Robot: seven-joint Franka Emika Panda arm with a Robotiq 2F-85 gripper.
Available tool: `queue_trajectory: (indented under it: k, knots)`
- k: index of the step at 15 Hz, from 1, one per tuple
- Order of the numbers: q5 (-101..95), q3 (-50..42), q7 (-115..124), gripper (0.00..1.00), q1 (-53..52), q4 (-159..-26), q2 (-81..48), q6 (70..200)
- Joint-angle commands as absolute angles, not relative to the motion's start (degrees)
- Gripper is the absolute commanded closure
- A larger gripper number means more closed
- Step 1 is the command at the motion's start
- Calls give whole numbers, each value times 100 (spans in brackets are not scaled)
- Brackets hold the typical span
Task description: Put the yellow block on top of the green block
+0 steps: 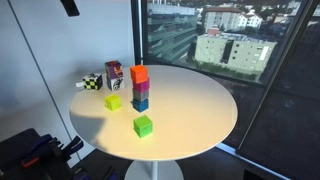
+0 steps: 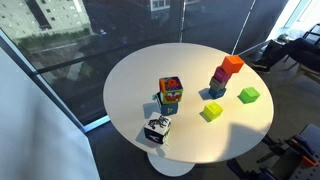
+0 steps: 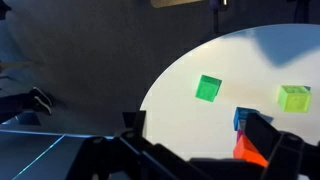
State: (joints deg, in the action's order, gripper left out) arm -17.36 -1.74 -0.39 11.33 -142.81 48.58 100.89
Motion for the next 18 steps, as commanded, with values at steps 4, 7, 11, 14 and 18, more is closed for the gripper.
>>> queue_trajectory:
  k: [4,7,11,14,18]
  knots:
    - [-1811,-264,38,0,993,-14252,4867,10043]
    - [-1800,-275,40,0,964,-14280,4831,10089]
    - [-1735,-321,46,0,860,-14334,4735,10202]
    - [-1678,-336,60,0,767,-14424,4612,10378]
    - [-1528,-328,112,0,644,-14532,4369,10770]
